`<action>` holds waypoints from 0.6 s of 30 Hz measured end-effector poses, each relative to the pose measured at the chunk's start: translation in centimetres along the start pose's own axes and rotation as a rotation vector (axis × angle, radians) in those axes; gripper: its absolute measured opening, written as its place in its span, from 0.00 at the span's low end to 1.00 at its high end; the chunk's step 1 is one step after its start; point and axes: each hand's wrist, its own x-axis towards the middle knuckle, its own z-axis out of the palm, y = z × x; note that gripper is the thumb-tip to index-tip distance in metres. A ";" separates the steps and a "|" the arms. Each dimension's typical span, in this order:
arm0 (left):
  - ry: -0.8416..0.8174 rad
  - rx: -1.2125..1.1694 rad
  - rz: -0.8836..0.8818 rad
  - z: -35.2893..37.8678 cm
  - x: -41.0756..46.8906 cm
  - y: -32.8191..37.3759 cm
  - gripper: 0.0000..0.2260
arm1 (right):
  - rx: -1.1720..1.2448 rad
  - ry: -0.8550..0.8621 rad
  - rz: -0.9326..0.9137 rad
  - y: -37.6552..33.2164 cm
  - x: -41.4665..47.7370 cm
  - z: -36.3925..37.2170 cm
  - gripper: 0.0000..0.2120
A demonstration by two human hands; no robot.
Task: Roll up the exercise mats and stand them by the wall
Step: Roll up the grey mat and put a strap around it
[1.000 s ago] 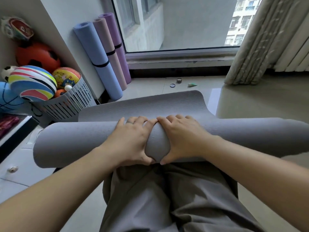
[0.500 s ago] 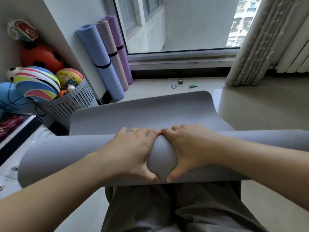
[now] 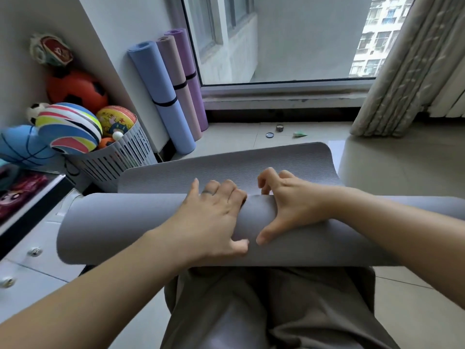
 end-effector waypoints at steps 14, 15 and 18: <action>0.027 0.098 -0.042 2.9 2.0 -1.1 0.49 | -0.487 0.197 -0.003 0.2 -0.3 2.6 0.60; 0.061 0.090 -0.045 2.8 2.0 -1.1 0.48 | -0.493 0.212 -0.013 0.1 0.0 2.3 0.58; 0.134 0.111 -0.030 1.4 1.7 -1.4 0.47 | -0.493 0.232 -0.057 -0.5 -0.2 0.4 0.53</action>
